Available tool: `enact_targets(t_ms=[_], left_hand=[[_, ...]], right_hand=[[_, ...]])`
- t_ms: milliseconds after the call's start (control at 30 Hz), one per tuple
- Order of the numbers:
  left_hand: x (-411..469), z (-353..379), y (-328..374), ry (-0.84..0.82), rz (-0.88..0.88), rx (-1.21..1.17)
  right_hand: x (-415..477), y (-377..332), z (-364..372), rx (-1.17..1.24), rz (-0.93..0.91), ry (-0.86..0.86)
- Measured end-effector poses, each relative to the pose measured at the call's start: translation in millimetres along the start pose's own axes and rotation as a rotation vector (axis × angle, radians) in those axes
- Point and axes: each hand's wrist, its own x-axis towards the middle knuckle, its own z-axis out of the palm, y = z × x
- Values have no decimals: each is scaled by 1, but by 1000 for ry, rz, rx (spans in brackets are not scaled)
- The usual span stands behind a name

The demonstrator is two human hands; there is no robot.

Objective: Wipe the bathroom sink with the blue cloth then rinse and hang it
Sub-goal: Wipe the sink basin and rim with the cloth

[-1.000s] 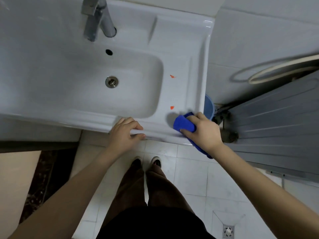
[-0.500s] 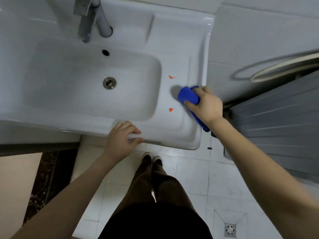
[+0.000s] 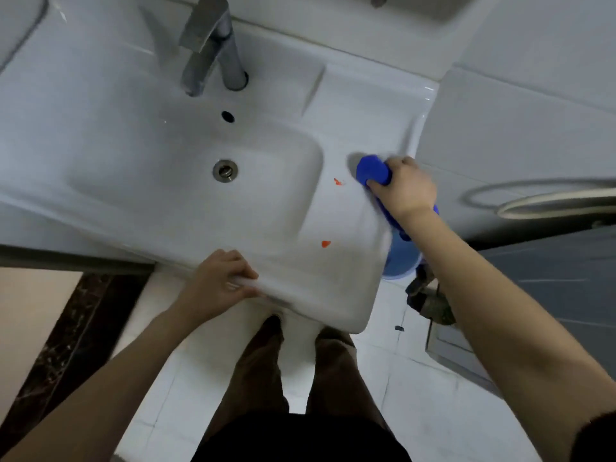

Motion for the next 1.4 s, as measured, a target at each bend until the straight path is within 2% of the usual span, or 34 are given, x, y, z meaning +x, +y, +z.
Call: enact_targets(t_ms=[100,233,333,567,667,800,900,967,1033,1167,1267,1333,1400], left_hand=[[-3,0,6,19,26,4],[-4,1,10,69,10,-7],[-4,0,13,75,-25,-44],[-3,1,9,68,-30,-41],[-3,3,6,88,-13,-49],[-6,3,5,92,-1,-40],[-5,2,5,98,-5,-34],[-5,1,7,102,-12,-43],[-6,1,8,99,-21,-68],[-4,2,4,102,-42,-88],[-4,3,3,95,-55,-80],[-4,3,4,87,-58,-80],[-4,1,7,70,-75,-74]], right_hand=[[-16,3,-3,12,-66,-13],[-130,11,8,204,-324,-162],[-130,17,10,177,-456,-173],[41,32,-6,178,-183,43],[54,33,-8,229,-68,93],[-41,23,15,314,-163,52],[-130,20,23,320,-339,-76],[-151,22,22,295,-463,-121],[-126,24,18,237,-512,-101],[5,27,4,-16,-330,51],[98,15,-15,-183,-272,120],[118,-1,-13,-217,-323,93],[101,-20,-1,-245,-433,14]])
